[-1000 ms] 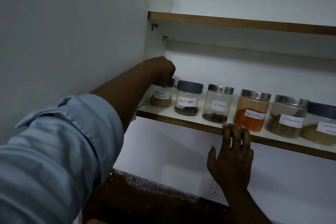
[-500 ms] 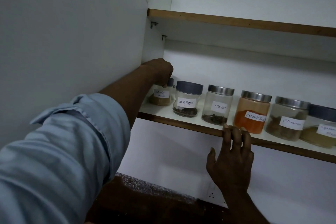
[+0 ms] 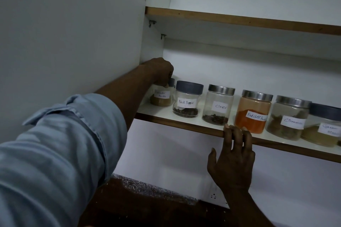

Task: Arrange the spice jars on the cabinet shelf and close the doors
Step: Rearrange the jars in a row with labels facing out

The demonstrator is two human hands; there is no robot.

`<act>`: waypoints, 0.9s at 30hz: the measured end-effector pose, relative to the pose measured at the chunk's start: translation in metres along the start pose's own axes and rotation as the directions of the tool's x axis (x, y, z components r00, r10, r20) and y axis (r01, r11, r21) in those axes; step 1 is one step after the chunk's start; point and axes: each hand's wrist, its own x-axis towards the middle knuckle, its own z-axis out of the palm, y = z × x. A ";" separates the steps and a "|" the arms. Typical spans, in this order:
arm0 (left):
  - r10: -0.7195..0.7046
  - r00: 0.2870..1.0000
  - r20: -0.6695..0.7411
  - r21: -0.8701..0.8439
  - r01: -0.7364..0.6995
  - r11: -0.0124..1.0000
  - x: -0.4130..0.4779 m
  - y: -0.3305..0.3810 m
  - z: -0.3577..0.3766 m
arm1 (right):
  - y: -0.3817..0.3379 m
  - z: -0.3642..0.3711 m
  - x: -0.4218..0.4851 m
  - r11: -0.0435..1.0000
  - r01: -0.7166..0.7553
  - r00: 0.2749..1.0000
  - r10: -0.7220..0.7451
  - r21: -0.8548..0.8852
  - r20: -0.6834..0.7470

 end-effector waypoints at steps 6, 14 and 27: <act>0.014 1.000 -0.009 -0.056 -0.015 0.998 0.002 -0.001 -0.001 | 0.001 0.001 0.001 1.000 0.002 1.000 -0.002 0.006 0.003; -0.095 0.989 -0.113 -0.131 0.080 0.988 -0.022 0.016 -0.013 | 0.002 0.000 0.000 1.000 0.010 1.000 -0.010 -0.001 0.005; -0.346 0.808 -0.477 -0.375 0.169 0.911 -0.207 0.149 0.131 | -0.009 -0.059 0.004 0.985 -0.002 0.993 -0.018 0.172 0.114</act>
